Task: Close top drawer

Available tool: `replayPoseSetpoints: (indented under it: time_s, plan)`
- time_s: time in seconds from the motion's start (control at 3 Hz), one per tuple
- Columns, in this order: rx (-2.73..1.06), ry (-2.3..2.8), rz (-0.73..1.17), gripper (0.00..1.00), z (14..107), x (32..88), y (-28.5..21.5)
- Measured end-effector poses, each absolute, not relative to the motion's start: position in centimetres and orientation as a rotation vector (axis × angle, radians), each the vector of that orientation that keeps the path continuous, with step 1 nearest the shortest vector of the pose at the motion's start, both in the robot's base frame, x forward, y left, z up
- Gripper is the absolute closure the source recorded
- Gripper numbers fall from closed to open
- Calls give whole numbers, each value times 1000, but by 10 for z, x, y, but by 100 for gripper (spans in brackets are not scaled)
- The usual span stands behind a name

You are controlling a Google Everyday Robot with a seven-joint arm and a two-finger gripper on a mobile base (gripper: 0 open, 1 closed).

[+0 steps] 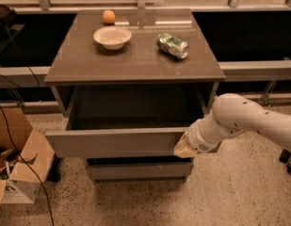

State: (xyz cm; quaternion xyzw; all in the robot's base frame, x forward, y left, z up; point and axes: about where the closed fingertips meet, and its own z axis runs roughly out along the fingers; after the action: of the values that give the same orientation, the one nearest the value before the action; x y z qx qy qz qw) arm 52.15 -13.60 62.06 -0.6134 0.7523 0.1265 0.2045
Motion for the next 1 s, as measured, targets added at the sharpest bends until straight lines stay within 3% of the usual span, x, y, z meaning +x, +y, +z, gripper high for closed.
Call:
replayPoseSetpoints:
  time_s: [0.33, 0.67, 1.0]
  plan:
    - [-1711, 2098, 353, 80, 622, 519, -136]
    - [-1694, 2077, 339, 100, 619, 558, -135]
    - [-1656, 2057, 322, 100, 625, 589, -136]
